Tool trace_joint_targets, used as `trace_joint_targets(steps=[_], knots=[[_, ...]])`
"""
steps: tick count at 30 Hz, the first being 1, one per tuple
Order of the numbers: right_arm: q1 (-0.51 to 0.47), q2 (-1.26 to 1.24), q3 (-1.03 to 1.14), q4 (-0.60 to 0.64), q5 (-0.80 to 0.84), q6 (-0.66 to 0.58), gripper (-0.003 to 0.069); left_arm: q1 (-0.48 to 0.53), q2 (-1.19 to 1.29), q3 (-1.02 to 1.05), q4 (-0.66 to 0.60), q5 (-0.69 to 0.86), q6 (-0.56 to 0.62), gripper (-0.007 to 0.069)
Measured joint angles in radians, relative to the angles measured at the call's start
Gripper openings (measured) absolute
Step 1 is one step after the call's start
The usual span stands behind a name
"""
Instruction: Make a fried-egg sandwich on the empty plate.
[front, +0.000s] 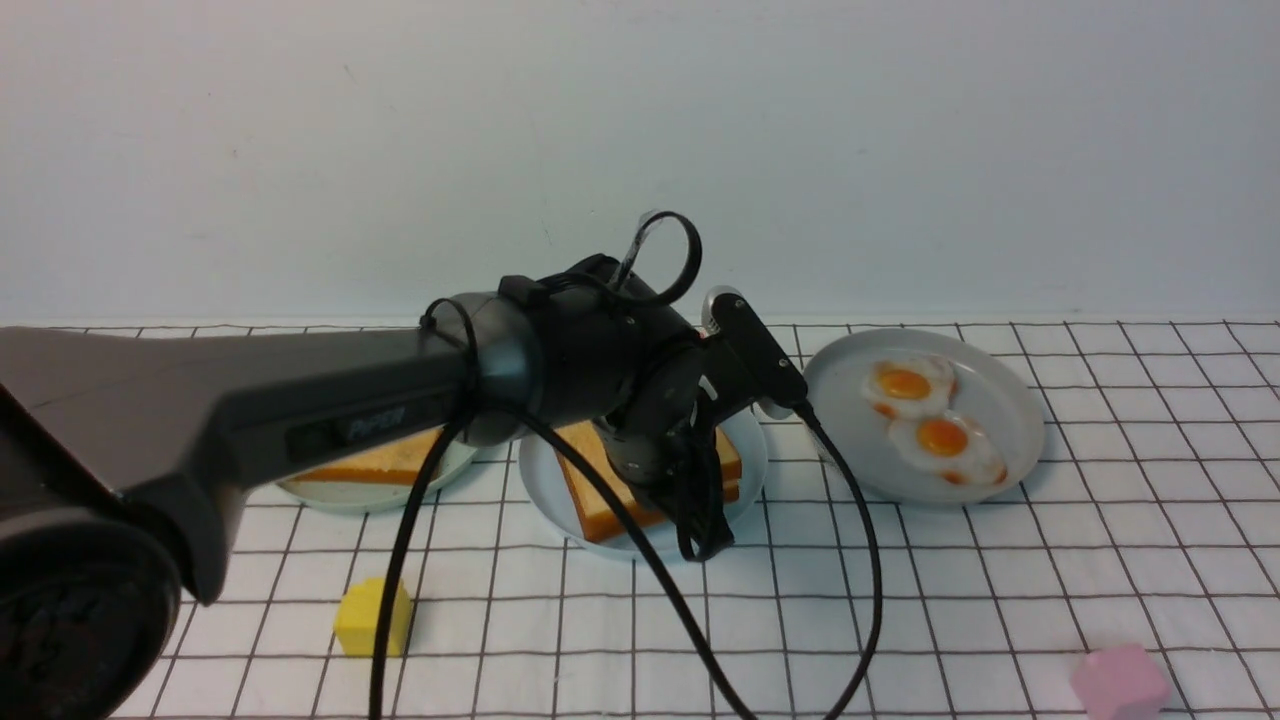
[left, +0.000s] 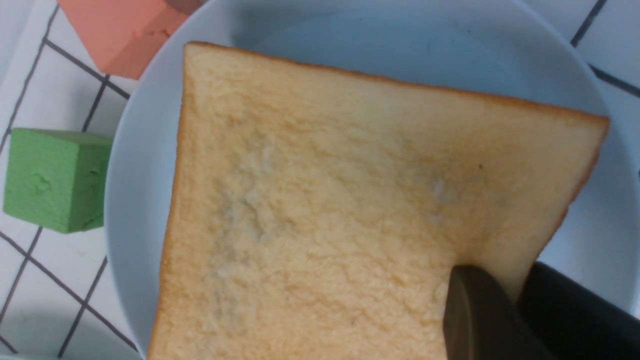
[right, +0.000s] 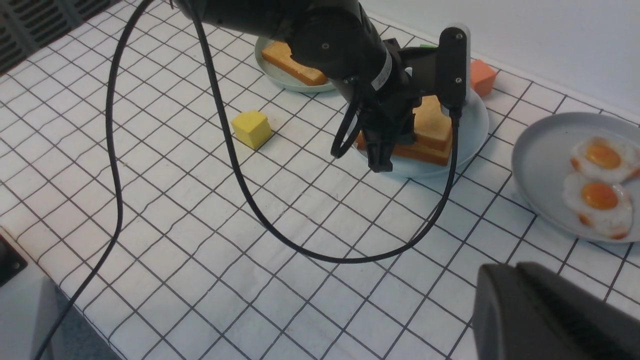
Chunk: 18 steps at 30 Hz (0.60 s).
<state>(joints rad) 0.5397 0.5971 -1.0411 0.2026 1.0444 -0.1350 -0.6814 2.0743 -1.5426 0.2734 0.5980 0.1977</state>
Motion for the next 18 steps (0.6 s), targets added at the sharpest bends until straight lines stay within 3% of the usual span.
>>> trace_joint_targets(steps=[8,12,18], knots=[[0.000,0.000,0.000,0.000,0.000,0.000,0.0050,0.000,0.000,-0.001,0.002,-0.012,-0.021,0.0344],[0.000,0.000,0.000,0.000,0.000,0.000,0.0050,0.000,-0.015,-0.001,0.002,0.000,-0.074,0.0395],[0.000,0.000,0.000,0.000,0.000,0.000,0.0050,0.000,-0.159,0.000,-0.022,0.128,-0.146,0.0398]])
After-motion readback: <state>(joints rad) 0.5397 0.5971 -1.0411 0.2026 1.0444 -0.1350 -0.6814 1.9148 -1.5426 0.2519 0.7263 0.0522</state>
